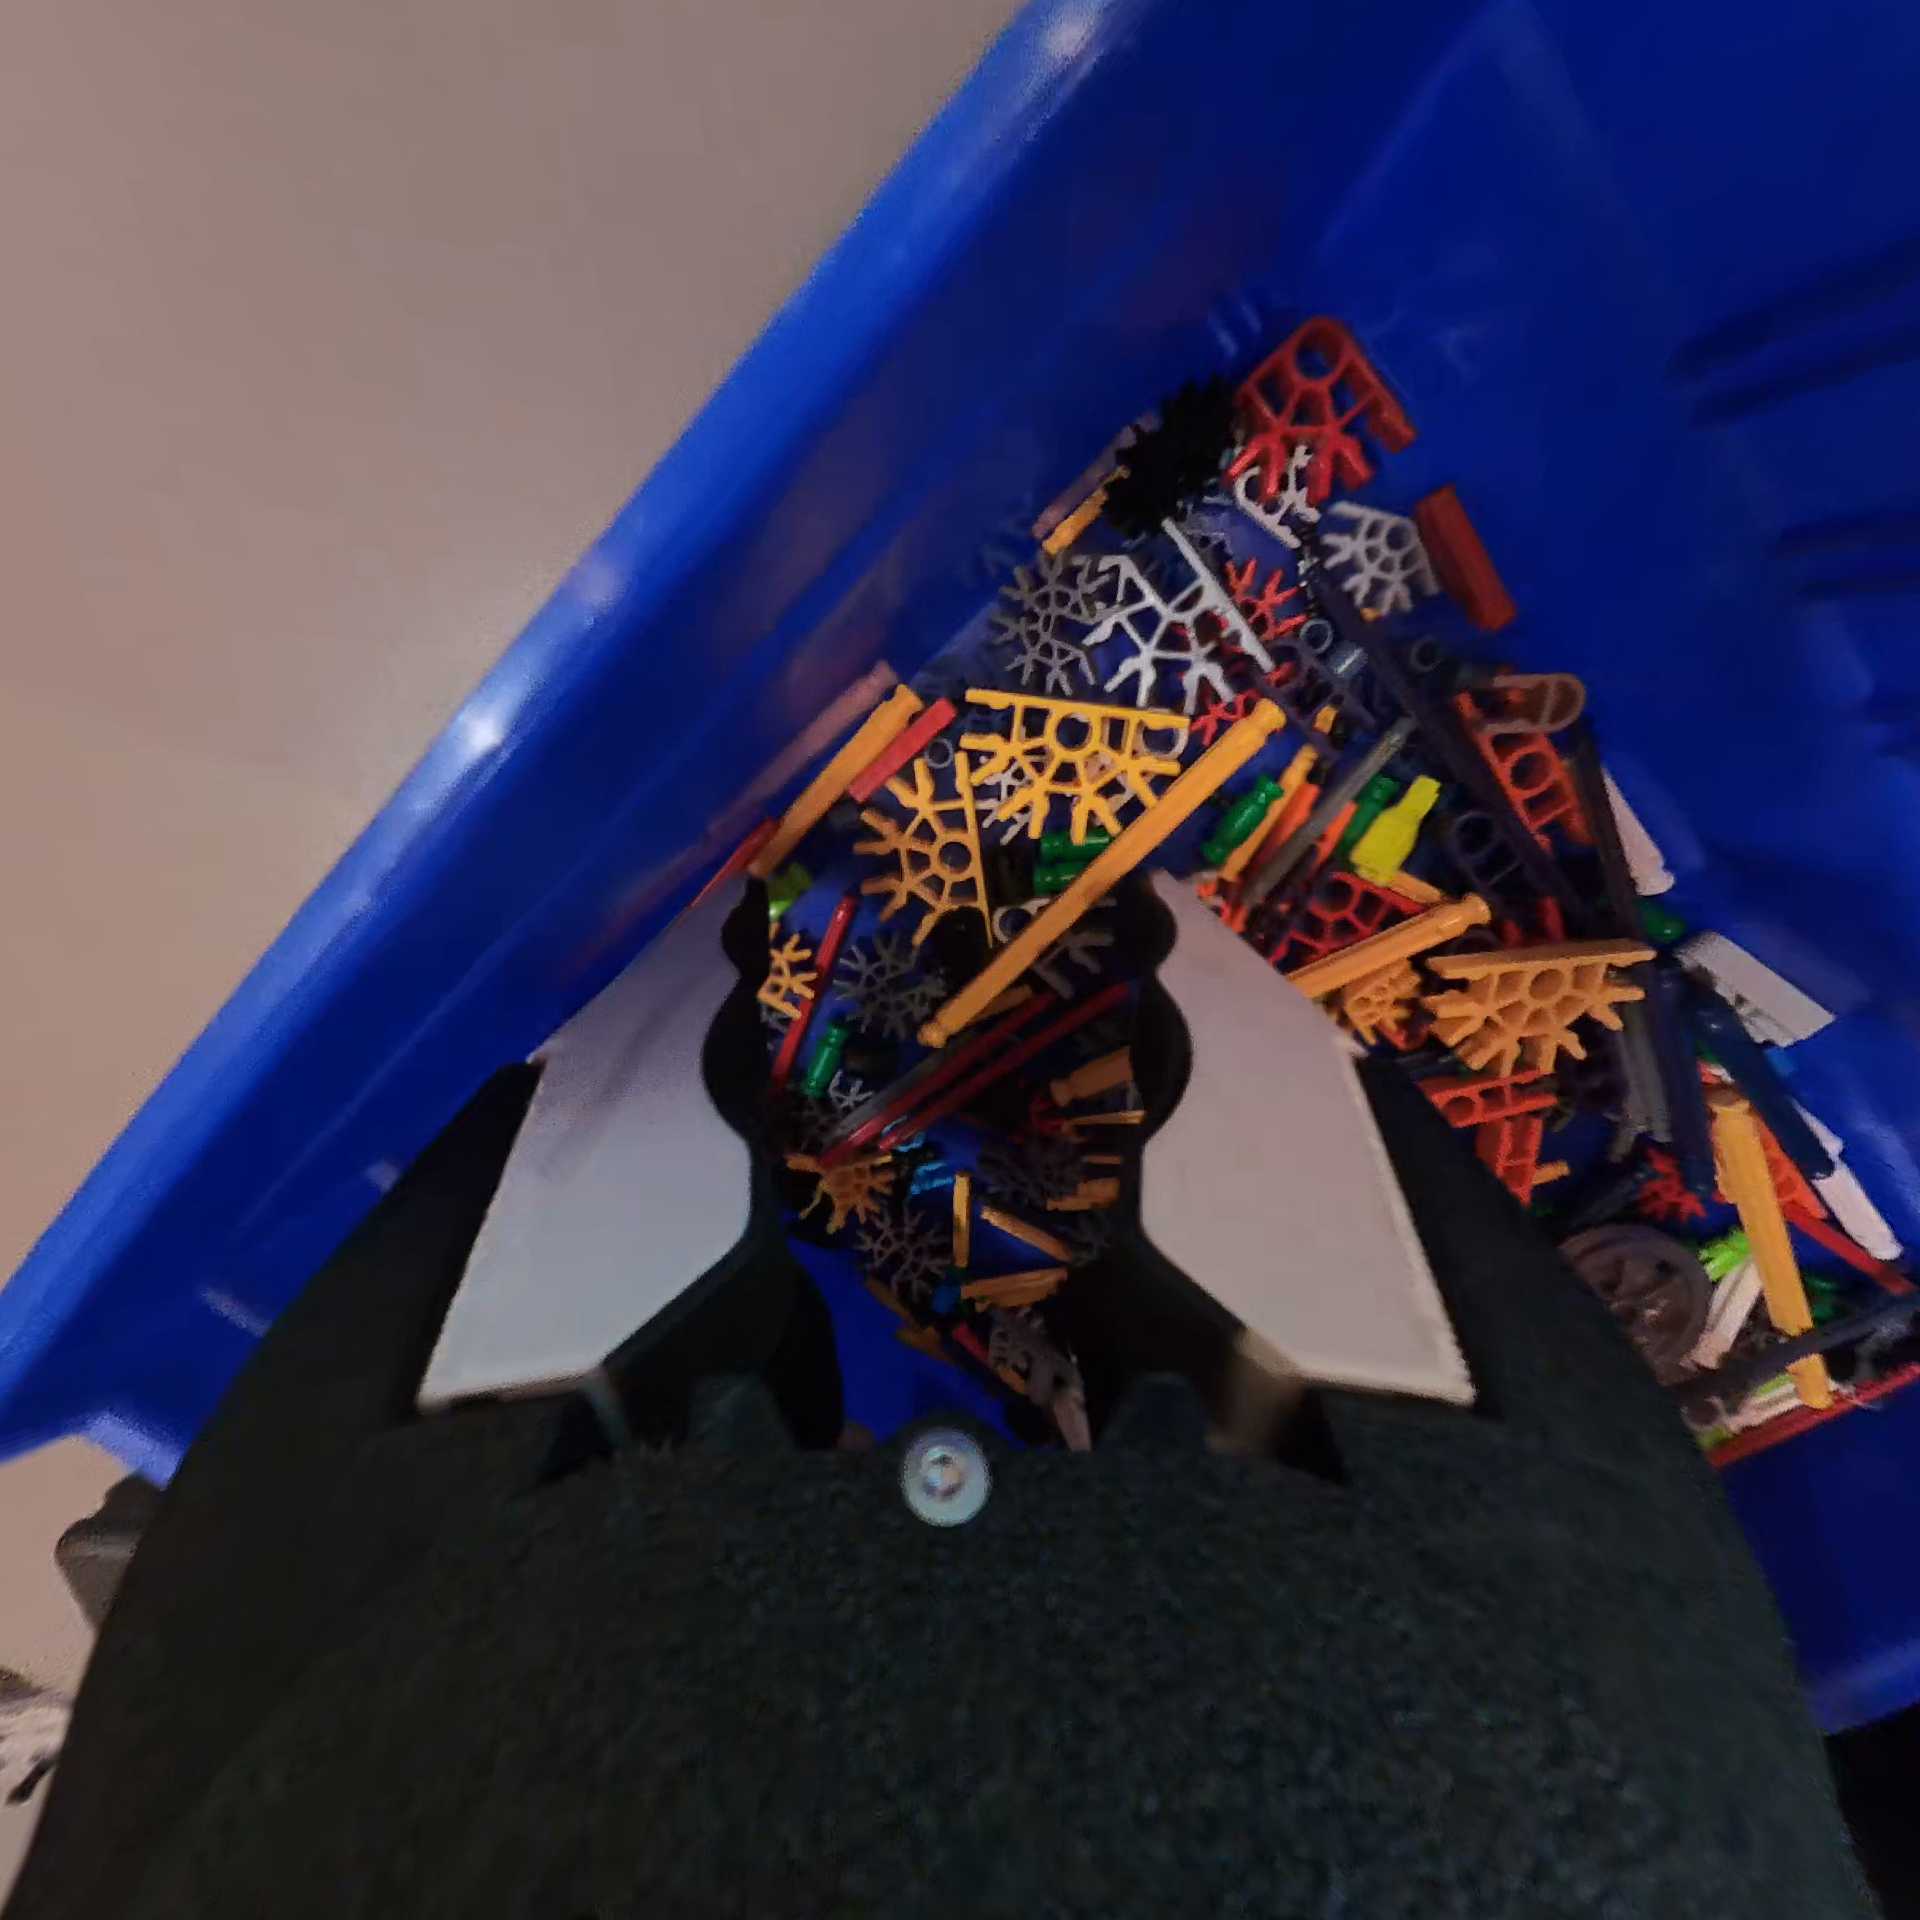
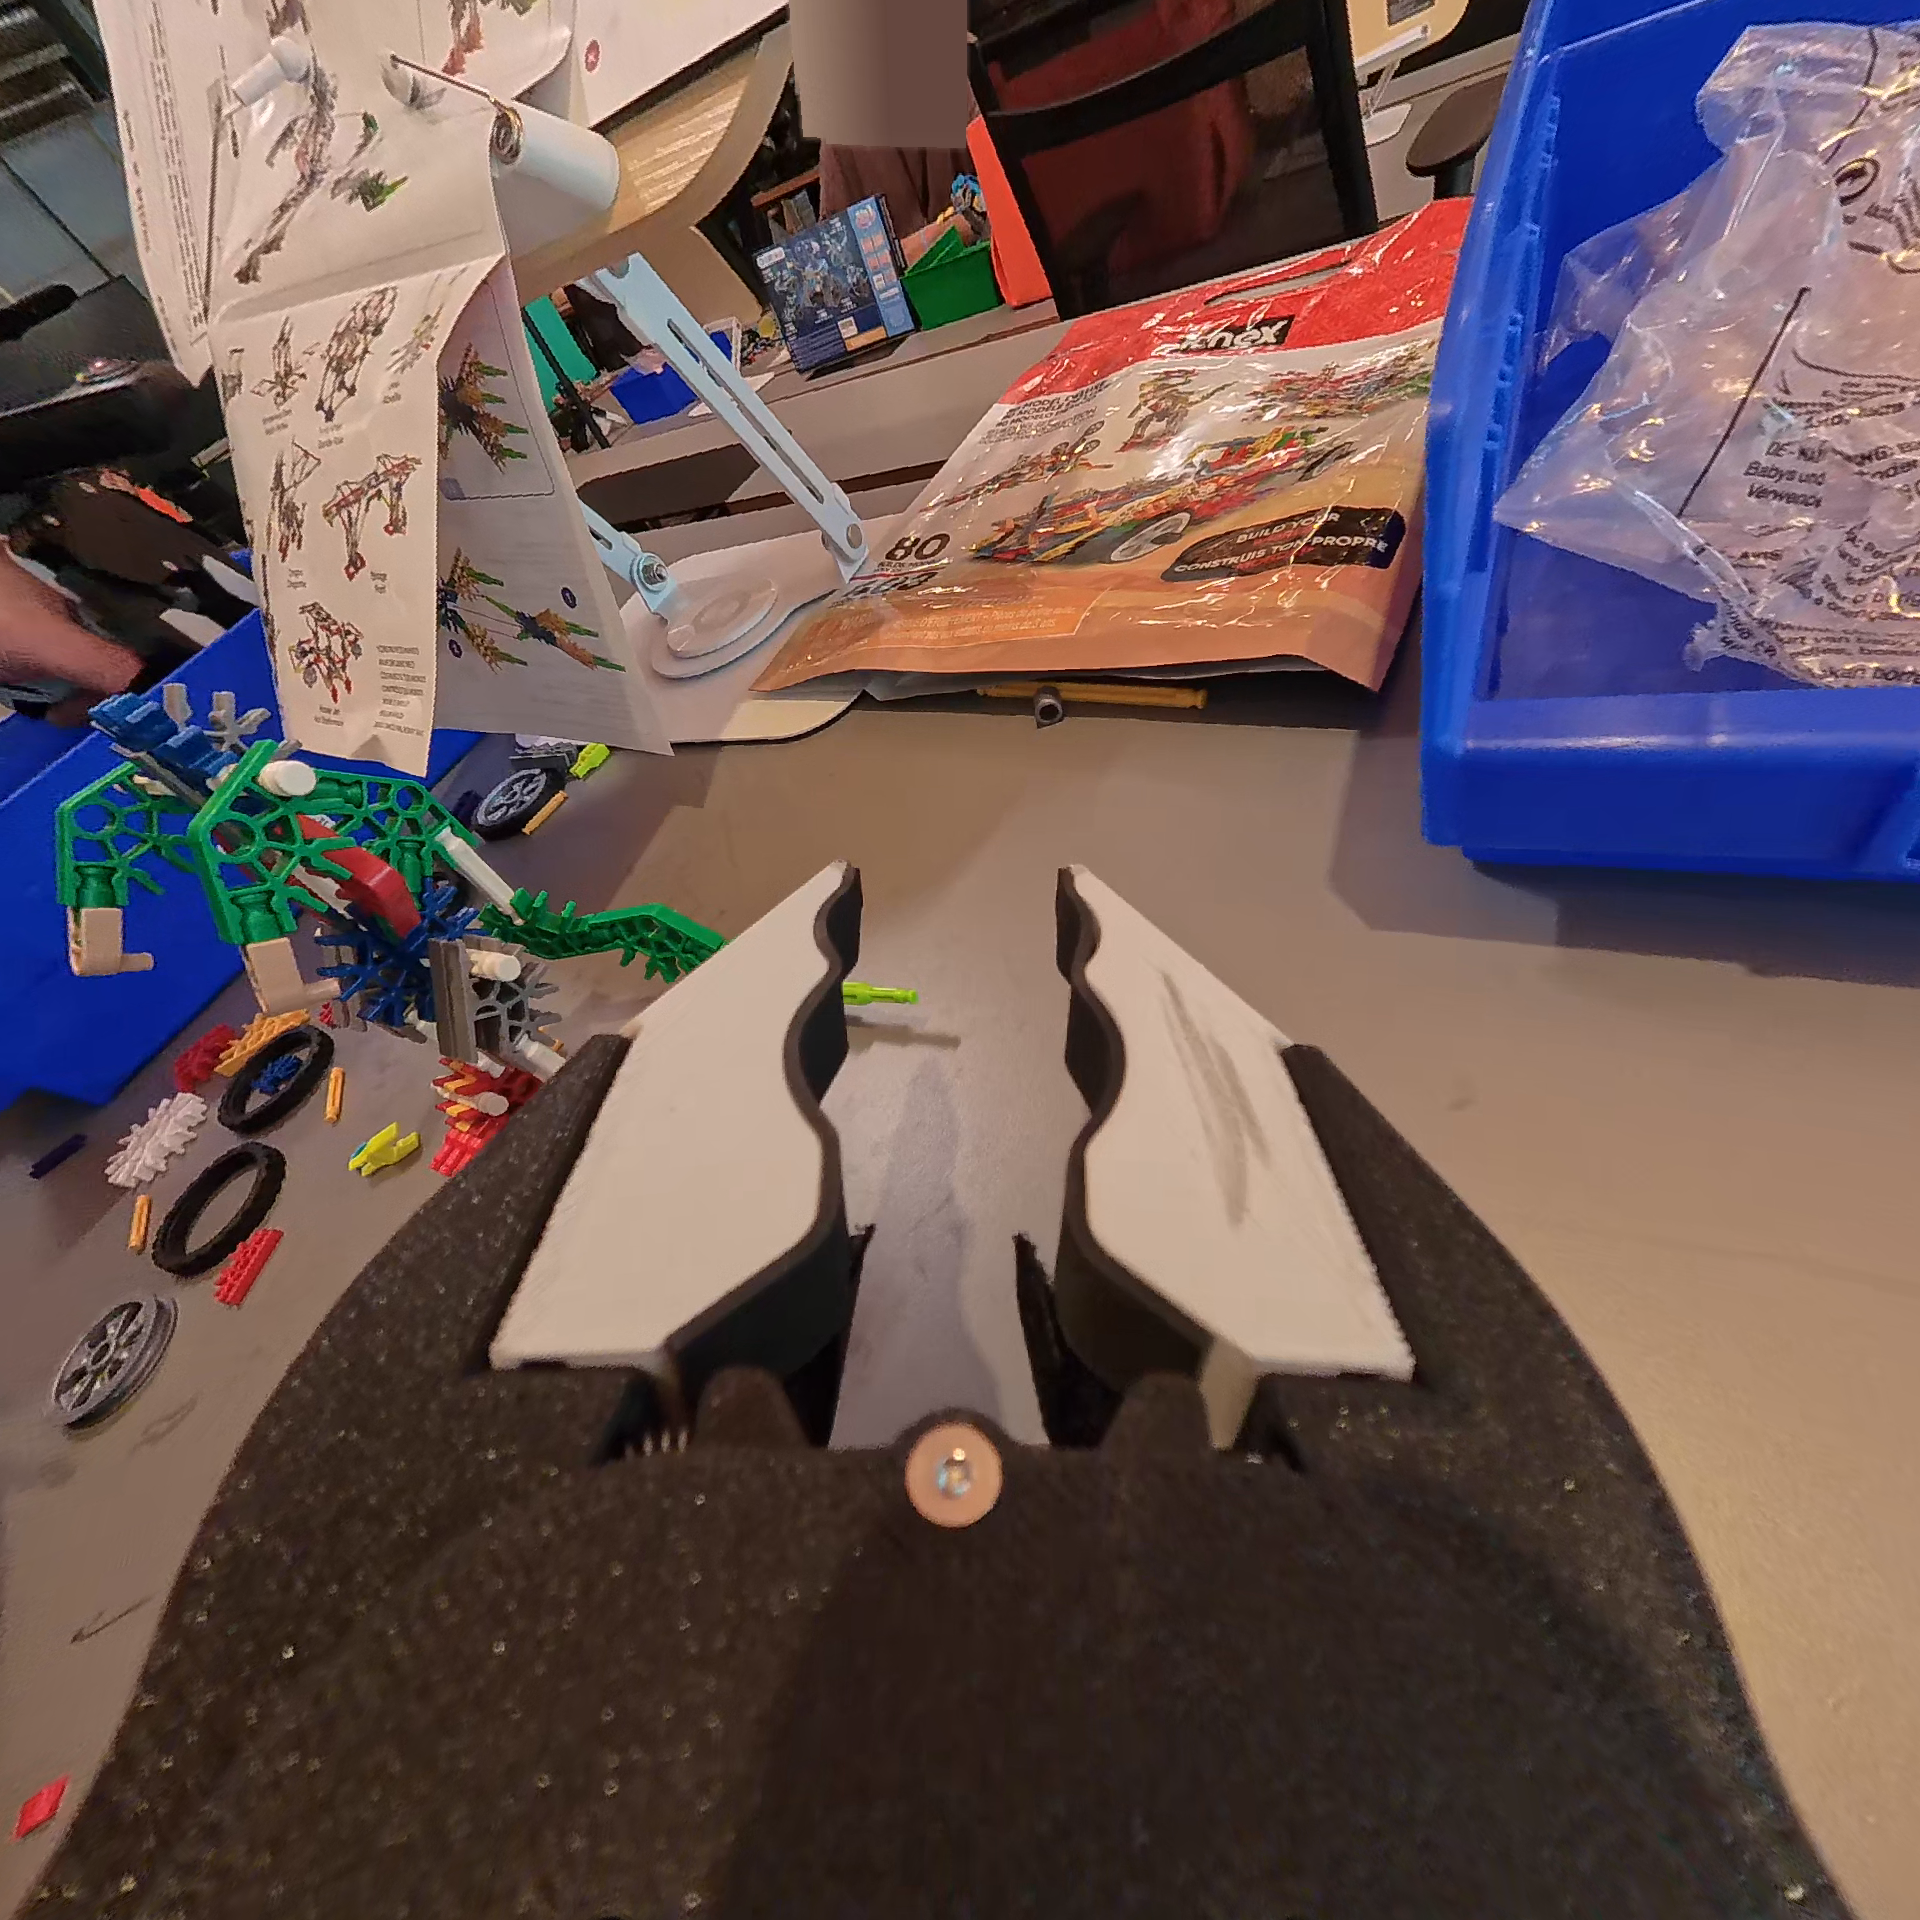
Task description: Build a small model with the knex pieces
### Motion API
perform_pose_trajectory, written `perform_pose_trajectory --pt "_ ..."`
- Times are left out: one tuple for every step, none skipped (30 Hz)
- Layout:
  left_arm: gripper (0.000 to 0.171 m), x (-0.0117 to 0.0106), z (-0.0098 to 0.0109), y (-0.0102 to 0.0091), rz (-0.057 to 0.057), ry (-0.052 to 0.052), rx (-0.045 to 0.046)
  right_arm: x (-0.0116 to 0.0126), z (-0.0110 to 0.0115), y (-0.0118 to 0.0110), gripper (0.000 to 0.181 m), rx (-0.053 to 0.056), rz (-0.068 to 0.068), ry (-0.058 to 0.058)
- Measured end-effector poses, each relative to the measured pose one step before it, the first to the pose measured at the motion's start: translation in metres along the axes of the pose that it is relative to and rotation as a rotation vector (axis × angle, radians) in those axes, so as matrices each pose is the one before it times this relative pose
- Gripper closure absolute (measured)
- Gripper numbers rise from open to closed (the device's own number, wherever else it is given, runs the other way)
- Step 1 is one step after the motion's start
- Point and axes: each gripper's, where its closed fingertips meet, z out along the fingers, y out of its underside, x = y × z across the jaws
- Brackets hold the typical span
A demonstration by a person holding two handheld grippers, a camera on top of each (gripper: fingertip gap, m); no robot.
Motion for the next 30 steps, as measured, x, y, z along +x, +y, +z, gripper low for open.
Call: perform_pose_trajectory --pt "0.104 0.00168 0.00174 0.00007 -0.0039 0.0164 -0.00751 -0.00012 -0.00020 -0.00022 0.144 0.0014 0.0002 -0.0010" --pt "0.103 0.00089 0.00020 -0.00021 -0.0036 0.0069 -0.00359 -0.00014 -0.00014 -0.00007 0.144 0.0010 0.0001 -0.0009" --pt "0.103 0.00015 0.00000 0.00019 -0.0018 0.0021 -0.00407 -0.00010 -0.00013 -0.00008 0.144 0.0011 -0.0003 -0.0008" --pt "0.103 0.00031 0.00011 -0.00008 -0.0020 0.0011 -0.00028 -0.00006 -0.00020 -0.00022 0.144 0.0013 0.0000 -0.0007" --pt "0.100 0.00175 -0.00022 0.00019 -0.0033 0.0099 -0.00153 -0.00010 -0.00007 -0.00010 0.144 0.0009 0.0003 -0.0008" --pt "0.100 0.00283 -0.00058 0.00067 -0.0053 0.0161 -0.00275 -0.00010 -0.00011 -0.00017 0.144 0.0008 0.0000 -0.0007" --pt "0.102 0.00320 -0.00093 0.00189 -0.0077 0.0192 -0.00512 -0.00012 -0.00020 -0.00006 0.144 0.0012 -0.0003 -0.0007" --pt "0.105 0.00337 -0.00118 0.00321 -0.0111 0.0184 -0.00983 -0.00014 -0.00024 -0.00025 0.144 0.0019 0.0000 -0.0010" --pt "0.107 0.00368 -0.00145 0.00325 -0.0072 0.0161 -0.00864 -0.00012 -0.00022 -0.00030 0.144 0.0018 0.0006 -0.0014" --pt "0.109 0.00476 -0.00178 0.00375 0.0002 0.0200 -0.00759 -0.00015 -0.00018 -0.00012 0.144 0.0012 0.0005 -0.0014" --pt "0.115 0.00481 -0.00237 0.00318 0.0027 0.0213 -0.00211 -0.00009 -0.00021 -0.00020 0.144 0.0012 -0.0001 -0.0009" --pt "0.122 0.00037 -0.00288 0.00227 0.0042 -0.0028 0.00011 -0.00015 -0.00013 -0.00025 0.144 0.0016 -0.0002 -0.0008" --pt "0.130 -0.00559 -0.00361 0.00011 0.0102 -0.0365 0.00763 -0.00009 -0.00020 -0.00008 0.144 0.0010 0.0002 -0.0010" --pt "0.137 -0.00532 -0.00391 -0.00146 0.0200 -0.0329 0.01029 -0.00021 -0.00006 -0.00014 0.144 0.0007 -0.0001 -0.0009" --pt "0.142 -0.00298 -0.00316 -0.00072 0.0170 -0.0157 0.00180 -0.00015 -0.00024 -0.00014 0.144 0.0012 -0.0006 -0.0007" --pt "0.148 -0.00497 -0.00222 -0.00012 0.0189 -0.0253 -0.00964 -0.00017 -0.00009 -0.00019 0.144 0.0014 -0.0006 -0.0006" --pt "0.152 -0.00796 -0.00146 -0.00095 0.0327 -0.0468 -0.00800 -0.00006 -0.00012 -0.00011 0.144 0.0013 -0.0004 -0.0006" --pt "0.156 -0.00436 -0.00037 -0.00071 0.0424 -0.0256 -0.00945 -0.00020 -0.00016 -0.00016 0.144 0.0014 -0.0005 -0.0005" --pt "0.159 -0.00303 0.00023 -0.00006 0.0441 -0.0223 -0.01235 -0.00008 -0.00020 -0.00021 0.144 0.0017 -0.0007 -0.0002" --pt "0.159 -0.00514 0.00107 0.00121 0.0357 -0.0372 -0.02525 -0.00009 -0.00022 -0.00031 0.144 0.0017 -0.0008 -0.0001" --pt "0.161 -0.00345 0.00171 0.00025 0.0538 -0.0321 -0.01565 -0.00013 -0.00015 -0.00004 0.144 0.0012 -0.0006 -0.0002" --pt "0.164 0.00136 0.00191 -0.00109 0.0637 -0.0056 -0.00017 -0.00009 -0.00015 -0.00020 0.144 0.0013 -0.0006 -0.0006" --pt "0.165 0.00233 0.00244 0.00085 0.0423 0.0036 -0.01125 -0.00020 -0.00023 -0.00027 0.144 0.0024 -0.0004 -0.0007" --pt "0.166 -0.00022 0.00302 0.00381 0.0265 -0.0074 -0.02972 -0.00004 -0.00031 -0.00037 0.144 0.0028 -0.0002 -0.0006" --pt "0.167 -0.00071 0.00272 0.00342 0.0342 -0.0108 -0.02335 -0.00020 -0.00024 -0.00026 0.144 0.0023 -0.0003 -0.0006" --pt "0.167 0.00095 0.00207 0.00143 0.0284 0.0025 -0.01018 -0.00005 -0.00026 -0.00023 0.144 0.0017 -0.0004 -0.0004" --pt "0.167 0.00076 0.00172 0.00094 0.0141 0.0059 -0.01015 -0.00010 -0.00014 -0.00023 0.144 0.0015 -0.0004 -0.0005" --pt "0.166 0.00116 0.00183 0.00081 0.0159 0.0101 -0.00881 -0.00016 -0.00018 -0.00011 0.144 0.0015 0.0000 -0.0007" --pt "0.165 0.00269 0.00152 0.00061 0.0219 0.0184 -0.00645 -0.00001 -0.00009 -0.00020 0.144 0.0015 0.0003 -0.0007" --pt "0.164 0.00110 0.00104 0.00091 0.0220 0.0068 -0.00934 -0.00008 -0.00021 -0.00022 0.144 0.0013 0.0001 -0.0008"
